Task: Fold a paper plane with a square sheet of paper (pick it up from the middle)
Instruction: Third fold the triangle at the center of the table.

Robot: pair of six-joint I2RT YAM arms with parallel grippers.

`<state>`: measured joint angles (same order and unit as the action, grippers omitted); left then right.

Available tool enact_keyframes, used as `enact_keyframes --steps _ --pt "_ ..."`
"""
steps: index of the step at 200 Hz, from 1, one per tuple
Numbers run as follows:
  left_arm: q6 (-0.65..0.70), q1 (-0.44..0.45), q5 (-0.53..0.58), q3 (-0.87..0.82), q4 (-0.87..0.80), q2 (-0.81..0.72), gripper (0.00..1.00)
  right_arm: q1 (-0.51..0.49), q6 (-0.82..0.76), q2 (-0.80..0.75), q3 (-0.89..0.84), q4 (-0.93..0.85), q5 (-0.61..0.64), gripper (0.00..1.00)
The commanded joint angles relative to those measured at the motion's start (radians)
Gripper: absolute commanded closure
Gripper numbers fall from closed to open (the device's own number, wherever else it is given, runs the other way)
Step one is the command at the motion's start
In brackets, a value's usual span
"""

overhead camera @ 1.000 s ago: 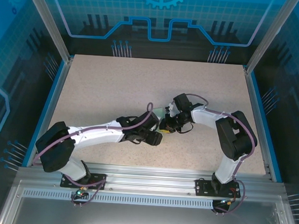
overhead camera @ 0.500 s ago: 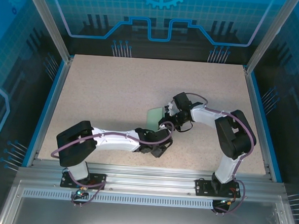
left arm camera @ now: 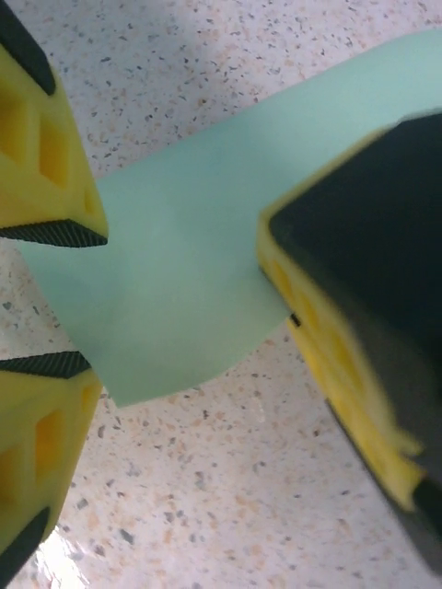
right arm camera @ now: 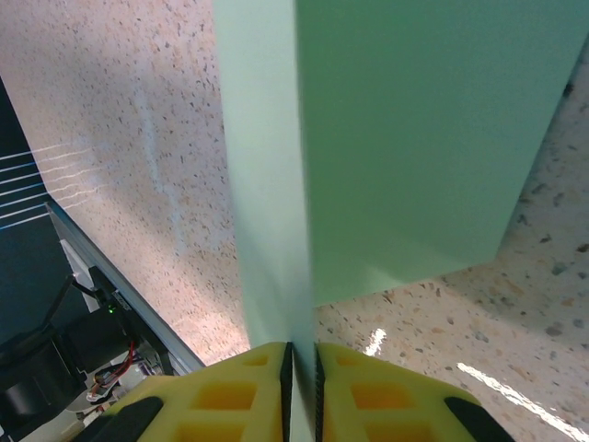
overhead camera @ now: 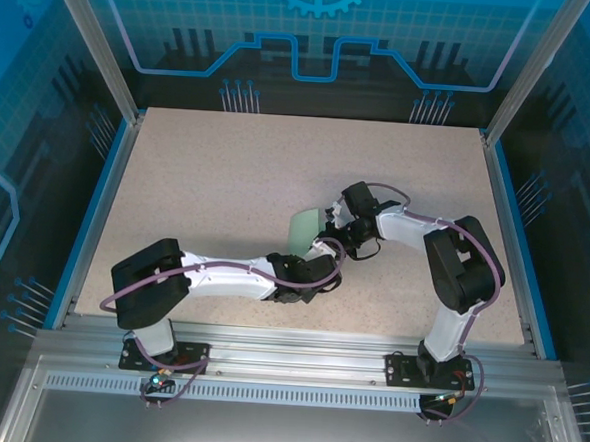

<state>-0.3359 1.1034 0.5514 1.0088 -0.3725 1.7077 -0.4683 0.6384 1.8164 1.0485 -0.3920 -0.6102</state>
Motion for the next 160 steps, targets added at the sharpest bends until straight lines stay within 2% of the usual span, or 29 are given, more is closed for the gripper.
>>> enact_keyframes --steps 1,53,80,120,150,160 --pt "0.004 0.002 0.028 -0.013 0.033 -0.055 0.71 0.011 -0.012 0.016 0.024 -0.043 -0.004 0.84" --pt "0.015 -0.009 -0.017 -0.017 0.038 -0.068 0.87 0.013 -0.016 0.010 0.020 -0.047 -0.003 0.83" --pt "0.014 -0.034 -0.083 -0.036 0.063 -0.074 0.96 0.013 -0.019 0.002 0.020 -0.051 -0.003 0.82" --pt "0.006 -0.098 -0.205 -0.096 0.144 -0.122 1.00 0.020 -0.028 -0.017 0.023 -0.065 0.002 0.77" --pt "0.006 -0.164 -0.349 -0.148 0.211 -0.162 1.00 0.041 -0.035 -0.039 0.021 -0.082 0.022 0.65" --pt "0.007 -0.183 -0.388 -0.161 0.227 -0.169 1.00 0.050 -0.041 -0.050 0.023 -0.093 0.036 0.65"
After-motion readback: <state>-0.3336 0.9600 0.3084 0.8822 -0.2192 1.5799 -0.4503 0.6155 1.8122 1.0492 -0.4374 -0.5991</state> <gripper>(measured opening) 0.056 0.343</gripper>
